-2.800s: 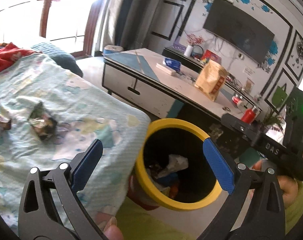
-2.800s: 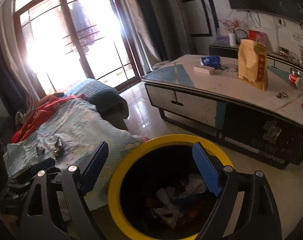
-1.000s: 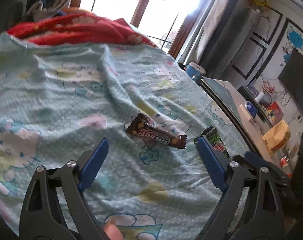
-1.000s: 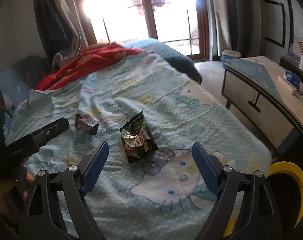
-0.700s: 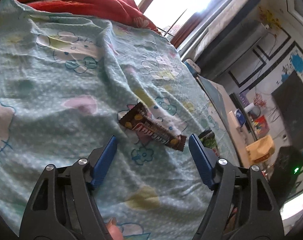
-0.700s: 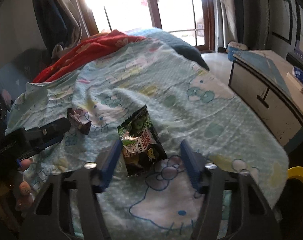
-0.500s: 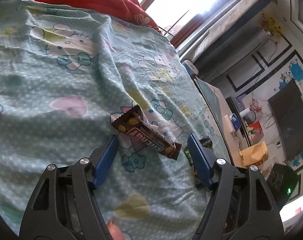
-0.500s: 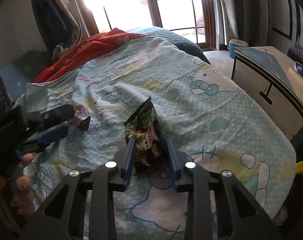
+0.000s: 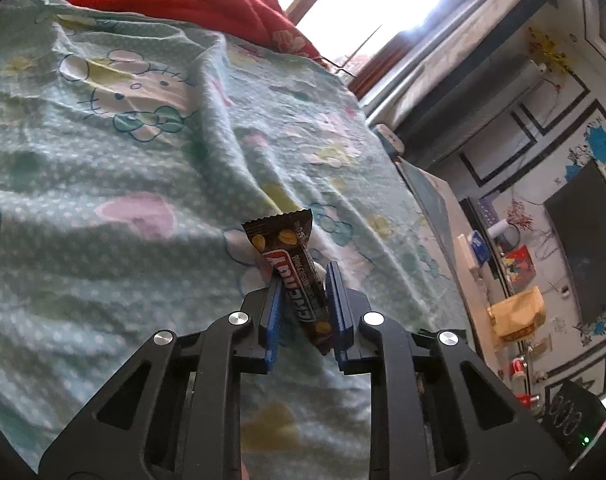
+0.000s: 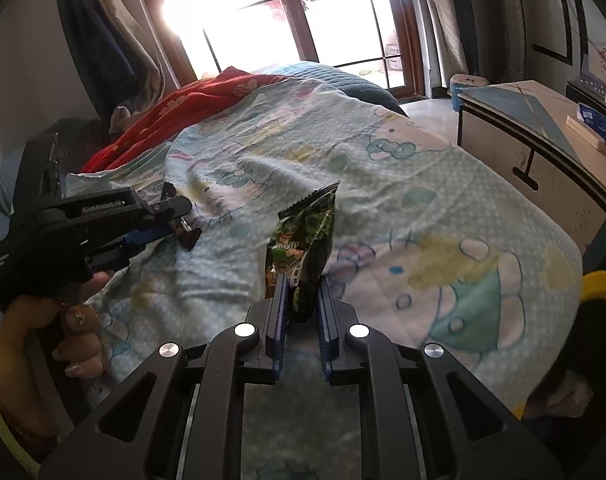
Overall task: Collect trash
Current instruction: 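Close the left tool on the chocolate bar while the right tool grasps the green packet, then carry the chocolate bar and green packet over the bin with both tools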
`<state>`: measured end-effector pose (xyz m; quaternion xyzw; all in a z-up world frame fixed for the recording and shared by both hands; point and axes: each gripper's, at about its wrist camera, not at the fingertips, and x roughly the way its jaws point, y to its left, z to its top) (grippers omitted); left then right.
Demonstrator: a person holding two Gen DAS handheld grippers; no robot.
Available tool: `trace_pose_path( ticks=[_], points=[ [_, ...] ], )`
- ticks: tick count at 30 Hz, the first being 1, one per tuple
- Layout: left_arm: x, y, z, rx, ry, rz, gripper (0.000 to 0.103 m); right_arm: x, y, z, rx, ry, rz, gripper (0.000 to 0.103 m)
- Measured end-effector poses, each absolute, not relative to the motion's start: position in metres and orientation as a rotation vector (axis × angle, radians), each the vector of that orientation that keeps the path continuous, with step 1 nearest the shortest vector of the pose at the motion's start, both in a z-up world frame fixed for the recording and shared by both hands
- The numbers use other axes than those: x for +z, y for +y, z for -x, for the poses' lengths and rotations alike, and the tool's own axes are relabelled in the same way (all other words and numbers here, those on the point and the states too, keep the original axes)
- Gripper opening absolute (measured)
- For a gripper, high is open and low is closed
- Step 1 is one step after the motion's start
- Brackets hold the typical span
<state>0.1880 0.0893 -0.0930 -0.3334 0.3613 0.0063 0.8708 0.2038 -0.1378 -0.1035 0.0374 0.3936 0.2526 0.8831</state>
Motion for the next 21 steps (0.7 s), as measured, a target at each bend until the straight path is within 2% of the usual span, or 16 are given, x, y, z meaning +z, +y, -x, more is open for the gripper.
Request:
trace_pose_path(
  ticks=[21],
  points=[
    [-0.044,0.012,-0.166,-0.172,0.674,0.468,0.014,-0.070,-0.199,-0.185,0.430,0.731,-0.171,0.012]
  ],
)
